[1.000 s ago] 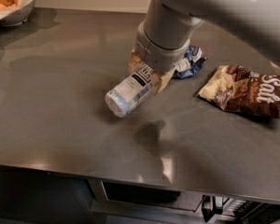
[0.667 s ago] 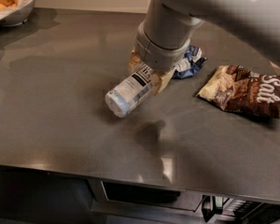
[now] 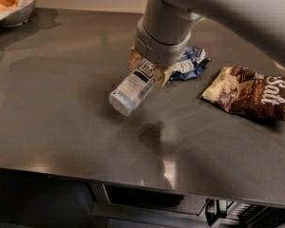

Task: Place blue plastic bottle upright

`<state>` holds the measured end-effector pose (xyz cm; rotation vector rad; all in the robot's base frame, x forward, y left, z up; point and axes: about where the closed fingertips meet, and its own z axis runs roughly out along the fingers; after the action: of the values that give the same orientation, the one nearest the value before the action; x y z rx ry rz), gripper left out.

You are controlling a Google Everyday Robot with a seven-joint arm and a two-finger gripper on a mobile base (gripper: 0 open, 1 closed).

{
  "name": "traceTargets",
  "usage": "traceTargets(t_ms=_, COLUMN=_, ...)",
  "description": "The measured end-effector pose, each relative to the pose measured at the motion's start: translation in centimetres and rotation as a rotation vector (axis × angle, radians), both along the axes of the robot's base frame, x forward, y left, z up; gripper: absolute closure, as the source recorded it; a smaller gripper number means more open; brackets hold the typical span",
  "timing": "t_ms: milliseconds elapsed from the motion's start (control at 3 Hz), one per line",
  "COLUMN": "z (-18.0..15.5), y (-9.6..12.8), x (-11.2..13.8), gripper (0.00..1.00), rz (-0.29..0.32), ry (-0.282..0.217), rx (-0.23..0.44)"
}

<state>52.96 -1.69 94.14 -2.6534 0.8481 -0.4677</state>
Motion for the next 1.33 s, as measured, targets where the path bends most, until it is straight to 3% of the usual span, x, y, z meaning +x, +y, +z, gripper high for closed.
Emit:
traceTargets(t_ms=667, z=2.1, y=1.7, x=2.6, gripper=1.00, rz=0.248, ry=-0.144, rx=-0.024)
traceTargets(t_ms=1333, z=2.5, y=3.9, x=2.8, gripper=1.00, rz=0.545, ry=-0.300, rx=-0.042)
